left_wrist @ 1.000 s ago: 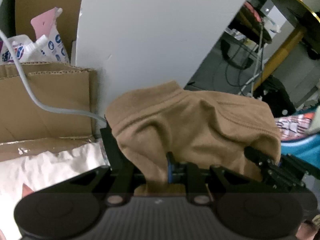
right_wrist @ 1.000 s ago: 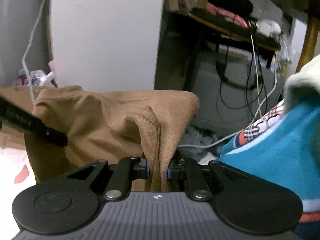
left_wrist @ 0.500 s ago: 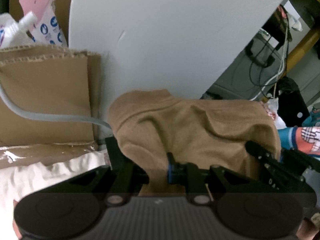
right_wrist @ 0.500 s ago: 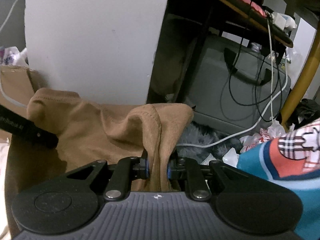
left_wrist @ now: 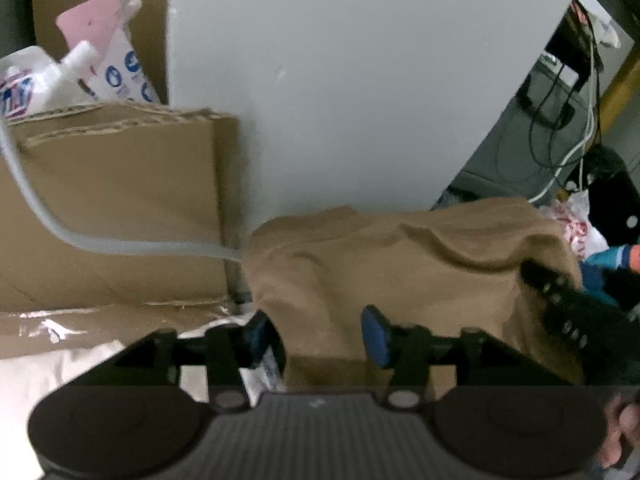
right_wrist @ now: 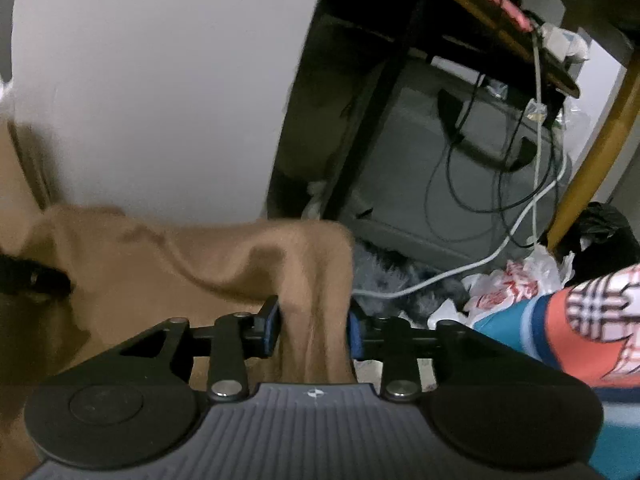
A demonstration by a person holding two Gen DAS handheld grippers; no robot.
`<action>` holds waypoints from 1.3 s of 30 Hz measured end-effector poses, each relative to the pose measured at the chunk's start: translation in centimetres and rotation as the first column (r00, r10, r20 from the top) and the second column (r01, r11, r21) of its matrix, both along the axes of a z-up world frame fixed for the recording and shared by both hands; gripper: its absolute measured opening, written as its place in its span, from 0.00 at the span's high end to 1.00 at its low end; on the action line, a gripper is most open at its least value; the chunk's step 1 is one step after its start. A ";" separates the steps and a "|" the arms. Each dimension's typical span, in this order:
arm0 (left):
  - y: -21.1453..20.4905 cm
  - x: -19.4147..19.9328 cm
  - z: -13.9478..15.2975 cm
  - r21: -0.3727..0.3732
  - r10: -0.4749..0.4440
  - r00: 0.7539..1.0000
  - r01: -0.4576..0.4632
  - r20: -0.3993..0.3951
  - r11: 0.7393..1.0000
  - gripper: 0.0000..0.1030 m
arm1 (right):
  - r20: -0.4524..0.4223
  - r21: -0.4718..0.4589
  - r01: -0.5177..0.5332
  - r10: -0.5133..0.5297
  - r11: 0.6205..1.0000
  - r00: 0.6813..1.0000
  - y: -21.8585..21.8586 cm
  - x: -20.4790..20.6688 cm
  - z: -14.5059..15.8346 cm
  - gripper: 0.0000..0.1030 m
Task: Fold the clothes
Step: 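Lower the folded brown shirt onto the stack and open both grippers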
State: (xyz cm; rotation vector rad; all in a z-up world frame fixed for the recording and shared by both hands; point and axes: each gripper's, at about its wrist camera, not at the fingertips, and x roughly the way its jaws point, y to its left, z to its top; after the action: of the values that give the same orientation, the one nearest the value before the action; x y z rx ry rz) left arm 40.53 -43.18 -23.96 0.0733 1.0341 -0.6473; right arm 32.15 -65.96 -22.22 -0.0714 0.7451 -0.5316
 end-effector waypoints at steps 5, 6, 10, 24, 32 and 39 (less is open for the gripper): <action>1.3 -0.9 2.2 -0.015 0.029 0.999 -0.028 0.028 0.999 0.45 | 0.094 -0.011 0.014 -0.013 1.000 0.995 0.2 -1.0 3.2 0.41; 1.5 -1.2 2.7 -0.019 0.034 0.998 -0.033 0.045 0.999 0.45 | 0.110 0.013 0.008 -0.009 1.000 0.994 0.2 -1.3 3.6 0.41; 3.0 -2.1 4.2 -0.029 0.039 0.994 -0.036 0.099 0.999 0.58 | 0.133 0.061 -0.013 0.005 0.998 0.991 0.4 -2.5 3.4 0.50; 0.2 -0.5 -0.6 0.018 -0.001 0.998 0.000 0.062 1.000 0.80 | 0.025 0.237 0.030 -0.037 0.971 0.999 -1.6 -1.2 -4.1 0.76; 0.3 1.0 -2.9 0.011 0.001 0.998 -0.002 0.056 1.000 0.78 | 0.051 0.201 0.070 -0.082 0.977 0.995 -3.4 1.5 -4.5 0.77; -0.6 2.8 -0.8 0.016 0.019 0.995 -0.021 0.095 1.000 0.79 | 0.063 0.210 0.121 -0.137 0.970 0.989 -4.9 3.3 -3.3 0.77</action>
State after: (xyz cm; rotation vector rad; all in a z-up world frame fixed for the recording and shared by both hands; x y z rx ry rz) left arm 43.34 -43.73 -24.73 0.1076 0.9476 -0.6114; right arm 35.47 -70.87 -25.49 0.1907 0.7285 -0.5752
